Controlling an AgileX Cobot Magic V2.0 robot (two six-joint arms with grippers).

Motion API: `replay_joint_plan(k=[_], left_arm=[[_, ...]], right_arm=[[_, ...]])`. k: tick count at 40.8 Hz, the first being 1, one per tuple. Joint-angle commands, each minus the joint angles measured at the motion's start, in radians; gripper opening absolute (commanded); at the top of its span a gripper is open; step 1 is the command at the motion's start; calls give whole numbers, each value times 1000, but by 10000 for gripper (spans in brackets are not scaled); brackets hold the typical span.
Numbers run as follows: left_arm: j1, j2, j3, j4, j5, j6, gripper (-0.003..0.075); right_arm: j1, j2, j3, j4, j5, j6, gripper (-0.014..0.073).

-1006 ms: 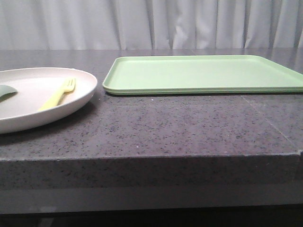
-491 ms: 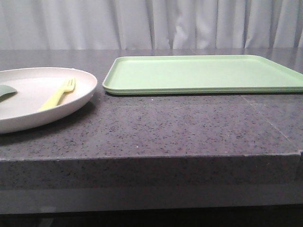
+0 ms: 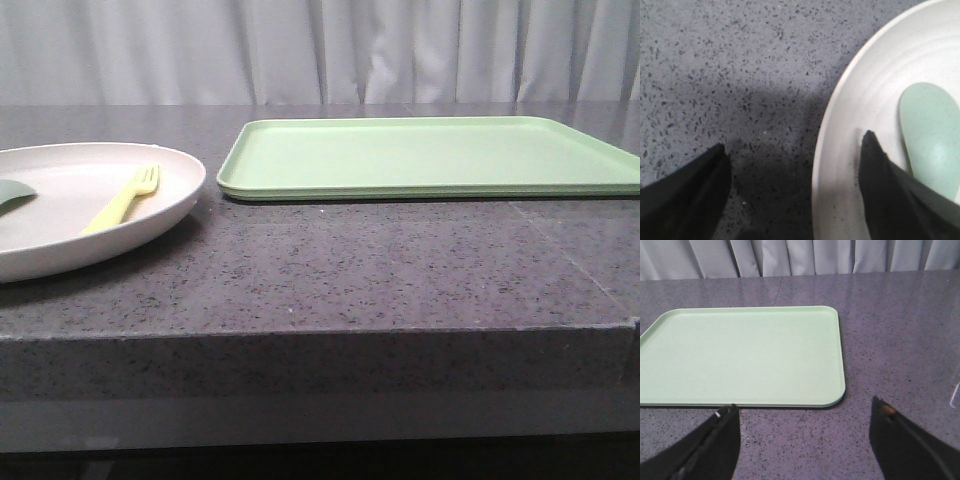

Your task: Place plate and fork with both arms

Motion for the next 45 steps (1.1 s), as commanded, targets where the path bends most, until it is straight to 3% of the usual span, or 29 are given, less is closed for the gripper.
replay_joint_plan(k=[1,21,34,45], left_arm=[[-6,-23,-31,-14,-53,-13,417],[-6,-23,-31,-36,-53,-13,-15],[30,-23,-119,-108,15,1,-18],[94,-23,-223,-316,71,156,-18]], right_arm=[[-2,10,-37,2,-75,-1,562],[-2,10,-37,2,-75,-1,562],[-2,10,-37,2,-75,-1,562],[-2,10,-37,2,-75,-1,562]])
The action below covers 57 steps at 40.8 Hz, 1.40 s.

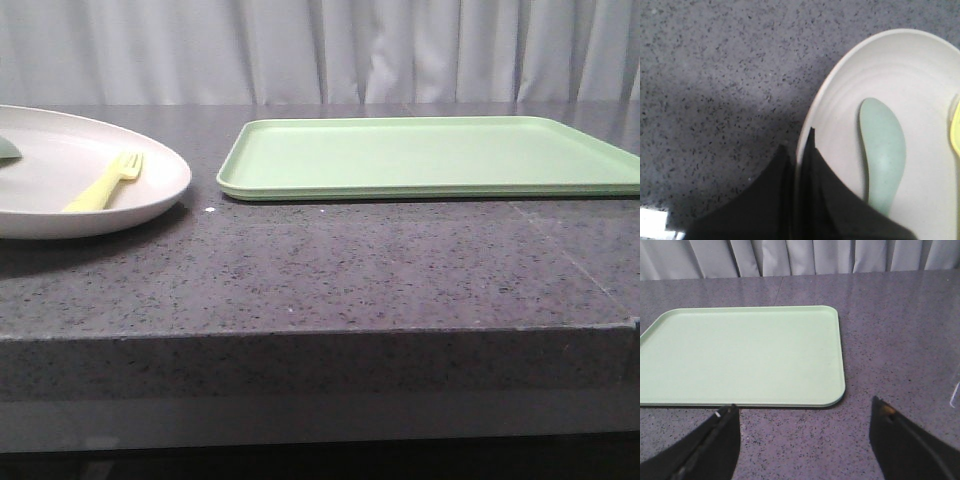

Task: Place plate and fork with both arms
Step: 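Lift the plate with the left gripper and lower it onto the tray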

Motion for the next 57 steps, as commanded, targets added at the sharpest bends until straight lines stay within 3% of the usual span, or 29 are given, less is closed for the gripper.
replay_joint_plan(k=[1,13,19,43,57], left_arm=[[21,-23,-62,-130,-32,69,-18],[49,-23,-83,-357,-27,193,-18],[8,-10,-97,-384,-41,207,-18],[-391,365,-524,-386,-38,115,-18],[-507,595,-765,-384,-32,33,-18]], right_arm=[[-2,10,-37,2,-76,-1,562],[-2,10,-37,2,-76,-1,562],[-2,10,-37,2,-76,-1,562],[-2,10,-37,2,-75,-1,562],[-2,10,-37,2,-74,-1,562]])
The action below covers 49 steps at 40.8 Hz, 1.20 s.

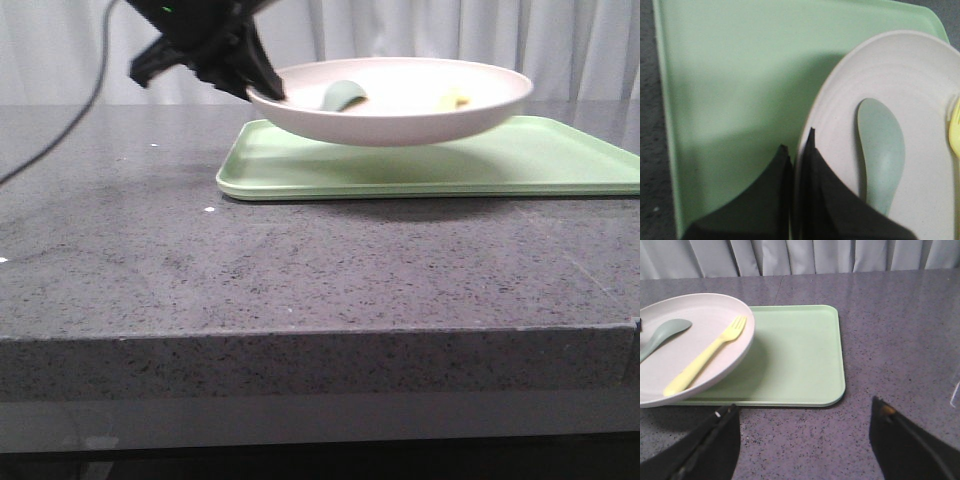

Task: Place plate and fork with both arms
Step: 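Lift the plate with the left gripper and lower it onto the tray, then open the left gripper and raise it away from the plate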

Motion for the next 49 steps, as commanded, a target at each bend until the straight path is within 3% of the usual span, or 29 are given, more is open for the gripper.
replay_joint_plan(k=[1,28,34,42,49], left_arm=[[-20,-11,-89,-47,-51,-45,-18],[-44,74,-136,-35,-203,-151,-18],[-51,74,-136,37,-203,-198,-12],[-51,74,-136,115,-203,-272,83],[-51,74,-136,115,-201,-274,101]], right_arm=[[-2,10,-37,2,-75,-1,562],[1,10,-37,2,-76,-1,562],[1,10,-37,2,-76,-1,562],[2,10,-37,2,-76,-1,562],[2,10,-37,2,-76,-1,562]])
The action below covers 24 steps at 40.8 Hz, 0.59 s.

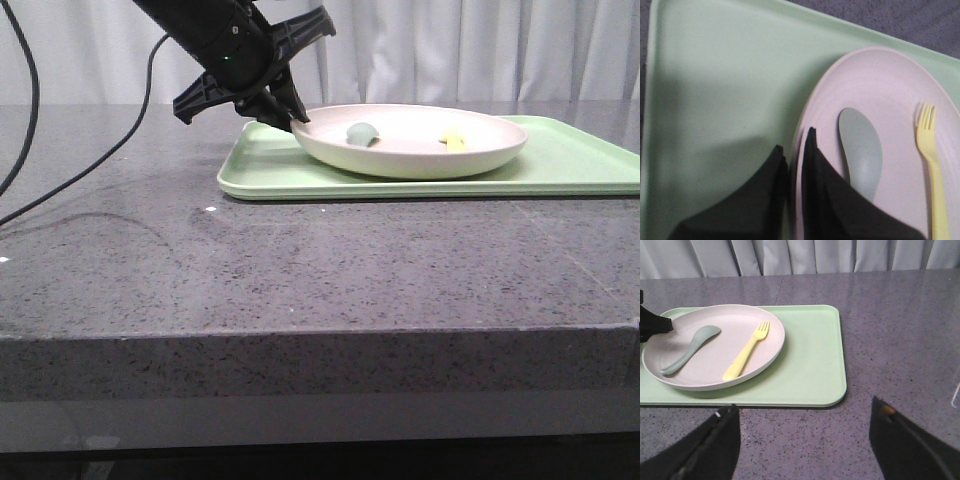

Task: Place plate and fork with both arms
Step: 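Open the left gripper and raise it away from the plate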

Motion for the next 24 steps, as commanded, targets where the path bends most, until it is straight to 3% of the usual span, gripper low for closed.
replay_joint_plan(k=[1,5,13,15,20,24], left_arm=[[-7,-63,-38,-15,-62,-16,102],[-7,-63,-38,-15,-53,-16,146],[-5,-82,-61,16,8,-7,380],[-3,-97,-72,68,17,-7,407],[-3,-166,-82,235,19,-2,398],[2,-228,-82,326,34,-2,291]], right_arm=[[0,10,-37,2,-76,-1,562],[0,10,-37,2,-76,-1,562],[0,10,-37,2,-76,-1,562],[0,10,-37,2,-76,-1,562],[0,10,-37,2,-76,-1,562],[0,10,-37,2,-77,-1,562]])
